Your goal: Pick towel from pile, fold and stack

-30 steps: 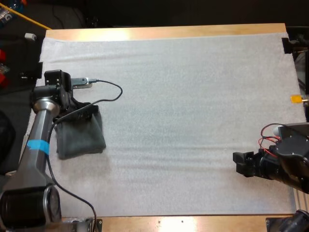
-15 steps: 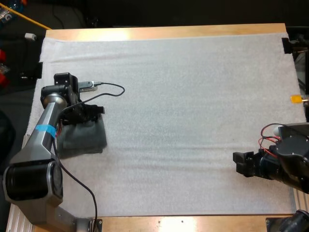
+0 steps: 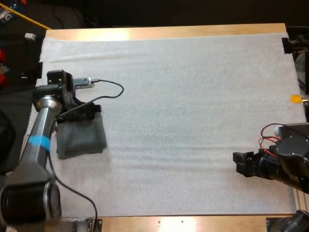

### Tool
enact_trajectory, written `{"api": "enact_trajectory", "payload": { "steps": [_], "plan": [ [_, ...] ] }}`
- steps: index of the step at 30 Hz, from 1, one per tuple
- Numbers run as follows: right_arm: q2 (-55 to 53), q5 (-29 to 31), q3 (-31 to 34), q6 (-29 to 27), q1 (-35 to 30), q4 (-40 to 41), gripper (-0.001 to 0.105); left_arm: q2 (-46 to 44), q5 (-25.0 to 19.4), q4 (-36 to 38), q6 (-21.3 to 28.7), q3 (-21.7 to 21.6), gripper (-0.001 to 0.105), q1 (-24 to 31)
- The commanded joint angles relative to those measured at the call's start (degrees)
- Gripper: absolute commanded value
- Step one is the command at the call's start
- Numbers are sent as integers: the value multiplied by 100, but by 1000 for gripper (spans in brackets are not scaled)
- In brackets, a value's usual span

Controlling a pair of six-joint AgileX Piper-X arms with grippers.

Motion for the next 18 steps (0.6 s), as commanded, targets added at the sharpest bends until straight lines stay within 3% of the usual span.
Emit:
{"api": "enact_trajectory", "payload": {
  "steps": [1,7,10,18],
  "plan": [
    [-39,16,-40,-16,6,27,67,-165,-26,136,25,-5,67,10],
    [-39,-5,-40,-16,6,-105,67,-599,-64,474,53,50,67,10],
    [-39,-179,-40,-16,6,-291,67,-637,-64,473,76,278,67,10],
    [-39,-594,-40,9,6,-934,67,-637,-64,-263,74,1432,67,10]
  ]
}}
